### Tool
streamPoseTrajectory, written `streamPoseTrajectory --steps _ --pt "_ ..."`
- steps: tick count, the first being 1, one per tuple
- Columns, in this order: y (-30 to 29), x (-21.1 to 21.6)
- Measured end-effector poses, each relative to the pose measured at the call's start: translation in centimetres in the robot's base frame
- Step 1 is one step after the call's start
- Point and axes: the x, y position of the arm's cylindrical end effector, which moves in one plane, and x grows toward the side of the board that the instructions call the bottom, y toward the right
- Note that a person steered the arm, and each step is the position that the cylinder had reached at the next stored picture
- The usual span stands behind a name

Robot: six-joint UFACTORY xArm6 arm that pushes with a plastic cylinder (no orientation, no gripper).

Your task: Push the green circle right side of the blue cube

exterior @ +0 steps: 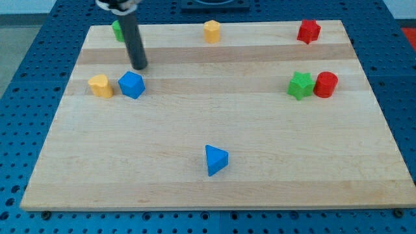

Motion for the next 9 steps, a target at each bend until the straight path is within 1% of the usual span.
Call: streamPoseTrajectory --steps 1,2,3,4,5,8,9 --pt "-5.8 -2.0" --pt "-9.1 -4.6" --pt "-10.4 -8.4" --pt "-10.4 -12.3" --pt "-9.4 -12.8" --pt "-2.4 -12.7" --pt "-1.1 -11.0"
